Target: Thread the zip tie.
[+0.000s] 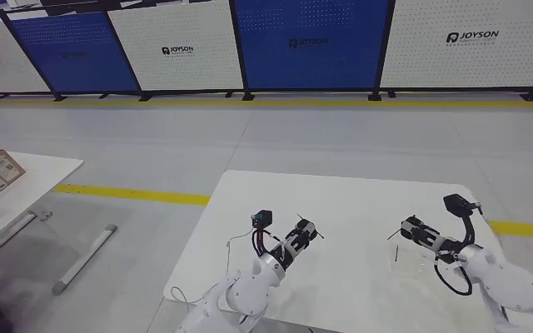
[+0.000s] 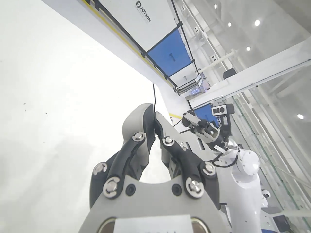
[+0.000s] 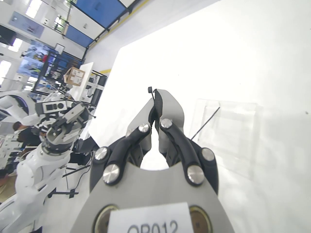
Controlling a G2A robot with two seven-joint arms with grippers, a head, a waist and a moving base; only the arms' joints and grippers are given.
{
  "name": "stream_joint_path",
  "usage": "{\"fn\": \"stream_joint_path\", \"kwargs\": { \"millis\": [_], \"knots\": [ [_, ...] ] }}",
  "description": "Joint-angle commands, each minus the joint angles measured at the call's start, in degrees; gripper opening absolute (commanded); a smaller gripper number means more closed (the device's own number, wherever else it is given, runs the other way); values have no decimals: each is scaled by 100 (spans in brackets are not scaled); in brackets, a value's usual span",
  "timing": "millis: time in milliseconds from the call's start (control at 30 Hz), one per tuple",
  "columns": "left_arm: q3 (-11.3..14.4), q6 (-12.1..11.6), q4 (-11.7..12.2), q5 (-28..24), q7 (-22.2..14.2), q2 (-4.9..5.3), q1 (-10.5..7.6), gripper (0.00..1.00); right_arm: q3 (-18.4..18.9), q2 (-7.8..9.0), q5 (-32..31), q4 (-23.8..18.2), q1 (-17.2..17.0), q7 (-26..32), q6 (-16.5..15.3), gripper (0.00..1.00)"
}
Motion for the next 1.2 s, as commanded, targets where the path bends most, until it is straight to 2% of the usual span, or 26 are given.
{"fn": "stream_joint_path", "kwargs": {
  "millis": [0, 33, 433, 700, 767, 833, 933, 1167],
  "knots": [
    [0, 0, 0, 0, 0, 0, 0, 0, -27, -1, 459, -71, -137, 310, -246, 0],
    [0, 0, 0, 0, 0, 0, 0, 0, -47, 4, 569, -33, -122, 524, -319, 0],
    [0, 0, 0, 0, 0, 0, 0, 0, -39, 3, 567, -34, -127, 465, -311, 0],
    [0, 0, 0, 0, 0, 0, 0, 0, -23, -73, 663, -558, -707, -1172, -407, 0],
    [0, 0, 0, 0, 0, 0, 0, 0, -39, -91, 422, -763, -923, -1684, -337, 0],
    [0, 0, 0, 0, 0, 0, 0, 0, -159, -114, 400, -905, -1088, -1883, -338, 0],
    [0, 0, 0, 0, 0, 0, 0, 0, -395, -153, 201, -872, -1118, -2162, -223, 0],
    [0, 0, 0, 0, 0, 0, 0, 0, -395, -153, 201, -872, -1118, -2162, -223, 0]
  ]
}}
